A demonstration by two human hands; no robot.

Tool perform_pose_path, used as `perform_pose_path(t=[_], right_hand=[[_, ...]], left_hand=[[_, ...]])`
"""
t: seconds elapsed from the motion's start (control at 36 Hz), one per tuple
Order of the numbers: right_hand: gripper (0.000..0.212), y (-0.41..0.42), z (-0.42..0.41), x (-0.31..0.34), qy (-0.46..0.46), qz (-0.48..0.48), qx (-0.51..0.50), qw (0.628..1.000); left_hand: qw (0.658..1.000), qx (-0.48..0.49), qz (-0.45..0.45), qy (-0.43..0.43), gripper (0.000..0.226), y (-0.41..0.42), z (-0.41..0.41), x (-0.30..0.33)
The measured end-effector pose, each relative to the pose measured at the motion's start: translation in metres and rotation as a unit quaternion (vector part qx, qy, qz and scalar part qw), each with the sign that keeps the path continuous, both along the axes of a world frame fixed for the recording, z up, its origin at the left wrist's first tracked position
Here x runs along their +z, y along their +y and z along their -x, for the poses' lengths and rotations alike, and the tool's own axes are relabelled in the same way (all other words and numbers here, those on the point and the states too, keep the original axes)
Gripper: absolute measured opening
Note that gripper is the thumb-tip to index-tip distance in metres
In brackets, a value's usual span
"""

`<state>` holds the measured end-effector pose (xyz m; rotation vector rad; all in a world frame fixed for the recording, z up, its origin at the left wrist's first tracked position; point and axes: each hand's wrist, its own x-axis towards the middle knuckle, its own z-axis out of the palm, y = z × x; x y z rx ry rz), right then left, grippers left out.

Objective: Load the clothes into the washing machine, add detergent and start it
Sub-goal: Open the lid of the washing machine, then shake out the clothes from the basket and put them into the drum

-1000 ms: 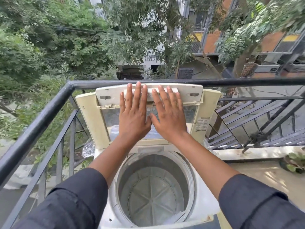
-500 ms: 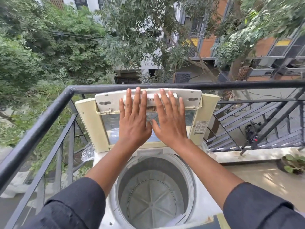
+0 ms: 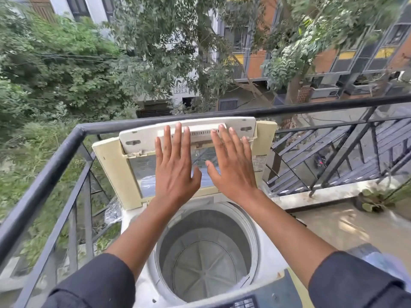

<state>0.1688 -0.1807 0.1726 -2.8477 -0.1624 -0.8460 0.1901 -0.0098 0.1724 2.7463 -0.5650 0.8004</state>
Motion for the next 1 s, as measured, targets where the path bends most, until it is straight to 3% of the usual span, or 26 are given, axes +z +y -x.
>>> perform_pose_path(t=[0.19, 0.47, 0.58, 1.0], right_hand=[[0.077, -0.01, 0.028, -0.017, 0.011, -0.03, -0.047, 0.998], [0.067, -0.066, 0.076, -0.055, 0.047, -0.075, -0.094, 0.992], [0.057, -0.109, 0.098, -0.072, 0.028, -0.131, -0.066, 0.989], [0.051, -0.326, 0.093, -0.198, 0.207, -0.183, -0.106, 0.955]], left_hand=[[0.994, -0.109, 0.032, -0.001, 0.089, -0.004, 0.019, -0.023], [0.968, -0.213, 0.029, 0.129, 0.071, -0.052, 0.037, -0.068], [0.95, -0.257, 0.026, 0.173, 0.067, -0.09, 0.041, -0.086], [0.91, -0.237, 0.023, 0.34, 0.061, -0.302, 0.024, -0.121]])
